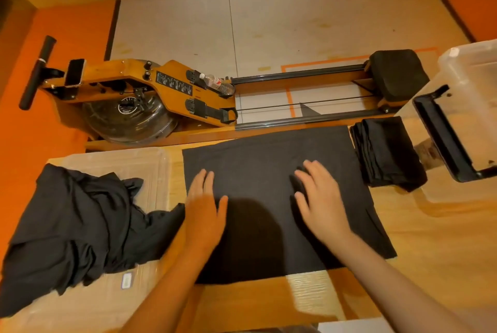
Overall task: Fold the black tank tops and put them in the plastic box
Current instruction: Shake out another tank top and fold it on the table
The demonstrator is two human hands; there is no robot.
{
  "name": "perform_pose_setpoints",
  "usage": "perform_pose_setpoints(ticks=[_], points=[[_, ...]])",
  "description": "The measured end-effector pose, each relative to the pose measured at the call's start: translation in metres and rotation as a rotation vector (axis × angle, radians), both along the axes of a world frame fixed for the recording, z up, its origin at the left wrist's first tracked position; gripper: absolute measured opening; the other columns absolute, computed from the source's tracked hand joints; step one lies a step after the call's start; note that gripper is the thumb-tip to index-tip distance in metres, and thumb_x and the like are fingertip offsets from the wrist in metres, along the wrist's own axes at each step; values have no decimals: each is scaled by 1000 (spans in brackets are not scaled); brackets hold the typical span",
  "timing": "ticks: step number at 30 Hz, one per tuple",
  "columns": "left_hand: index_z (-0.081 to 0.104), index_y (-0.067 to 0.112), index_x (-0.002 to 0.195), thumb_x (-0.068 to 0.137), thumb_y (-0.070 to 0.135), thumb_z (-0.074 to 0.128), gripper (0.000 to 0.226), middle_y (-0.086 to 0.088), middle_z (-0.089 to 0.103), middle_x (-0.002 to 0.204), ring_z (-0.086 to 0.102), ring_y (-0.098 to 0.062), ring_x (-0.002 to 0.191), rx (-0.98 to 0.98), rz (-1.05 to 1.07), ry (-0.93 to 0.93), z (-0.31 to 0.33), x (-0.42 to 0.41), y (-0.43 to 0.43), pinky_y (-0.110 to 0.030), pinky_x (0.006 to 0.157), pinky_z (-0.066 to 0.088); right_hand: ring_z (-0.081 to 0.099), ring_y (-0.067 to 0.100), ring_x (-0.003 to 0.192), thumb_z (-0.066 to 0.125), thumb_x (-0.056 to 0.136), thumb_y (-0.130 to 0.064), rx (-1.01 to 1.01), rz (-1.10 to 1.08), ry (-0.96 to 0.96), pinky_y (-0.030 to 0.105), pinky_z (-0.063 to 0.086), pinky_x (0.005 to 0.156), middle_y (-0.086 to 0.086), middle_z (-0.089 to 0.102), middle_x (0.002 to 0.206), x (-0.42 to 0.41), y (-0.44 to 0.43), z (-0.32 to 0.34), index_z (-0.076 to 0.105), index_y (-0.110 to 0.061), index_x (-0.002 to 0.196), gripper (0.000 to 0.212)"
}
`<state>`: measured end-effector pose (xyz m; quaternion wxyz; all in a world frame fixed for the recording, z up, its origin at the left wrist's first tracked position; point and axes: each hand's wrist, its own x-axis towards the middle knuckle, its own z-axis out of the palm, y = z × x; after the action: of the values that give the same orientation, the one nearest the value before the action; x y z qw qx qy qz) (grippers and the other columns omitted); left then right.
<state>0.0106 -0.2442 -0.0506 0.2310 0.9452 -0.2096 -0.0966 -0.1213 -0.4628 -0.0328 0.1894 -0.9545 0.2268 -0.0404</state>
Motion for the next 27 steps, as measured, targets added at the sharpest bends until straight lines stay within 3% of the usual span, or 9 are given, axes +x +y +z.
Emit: perform_pose_setpoints(ticks=[3, 5, 8, 11, 15, 17, 21, 23, 27], points=[[24, 14, 151, 97, 36, 46, 62, -10, 26, 156, 21, -26, 145, 103, -112, -45, -16, -54, 20, -39, 115, 21, 24, 24, 144, 42, 96, -33, -53, 120, 65, 41, 22, 116, 5, 37, 152, -37, 42, -16, 47, -17, 141, 47], [20, 15, 151, 99, 47, 27, 61, -11, 27, 156, 19, -27, 144, 190, -123, -43, -25, -79, 35, -40, 118, 18, 20, 24, 145, 33, 95, -38, -75, 185, 131, 41, 17, 114, 4, 35, 153, -60, 63, -27, 41, -20, 144, 53], [20, 14, 151, 100, 53, 4, 66, -14, 28, 155, 17, -28, 144, 282, -112, -16, -30, -102, 49, -38, 117, 4, 11, 23, 147, 29, 95, -42, -93, 118, 184, 41, 8, 116, 4, 28, 156, -89, 70, -41, 31, -22, 148, 56], [25, 14, 149, 100, 53, 6, 65, -16, 33, 153, 20, -30, 143, 327, -144, 25, -28, -123, 56, -41, 116, 5, 7, 24, 148, 25, 96, -43, -119, -11, 199, 40, 3, 118, 5, 21, 158, -111, 49, -49, 25, -21, 150, 59], [28, 14, 148, 101, 52, 11, 63, -15, 35, 152, 1, -20, 149, 319, -154, 36, -36, -137, 69, -40, 118, 4, 6, 24, 147, 21, 97, -46, -127, -68, 283, 37, -3, 117, 8, 22, 158, -143, 30, -57, 18, -22, 151, 59], [26, 13, 149, 100, 52, 9, 64, -13, 34, 153, 3, -19, 148, 341, -175, 12, -39, -132, 73, -39, 117, 4, 8, 24, 146, 21, 97, -48, -113, -85, 302, 37, 0, 117, 9, 26, 156, -156, 36, -58, 21, -22, 150, 59], [2, 24, 152, 92, 55, 7, 67, 3, 0, 162, -11, -14, 148, 325, -260, -76, -32, -113, 86, -33, 118, -9, 13, 24, 145, 16, 96, -61, -81, -115, 266, 39, 14, 115, 8, 29, 155, -177, 63, -54, 24, -23, 149, 66], [-3, 25, 152, 91, 60, 8, 71, 6, -7, 161, -16, -11, 147, 329, -293, -103, -26, -107, 93, -32, 119, -11, 13, 26, 145, 25, 89, -72, -99, -57, 255, 42, 18, 116, 7, 22, 156, -188, 70, -53, 22, -23, 151, 78], [0, 21, 154, 88, 75, 19, 87, 3, -9, 161, -19, -10, 147, 340, -392, -68, -28, -118, 110, -32, 118, -11, 12, 25, 147, 38, 78, -80, -157, 93, 265, 42, 7, 116, 8, 23, 157, -204, 61, -54, 22, -19, 151, 97]])
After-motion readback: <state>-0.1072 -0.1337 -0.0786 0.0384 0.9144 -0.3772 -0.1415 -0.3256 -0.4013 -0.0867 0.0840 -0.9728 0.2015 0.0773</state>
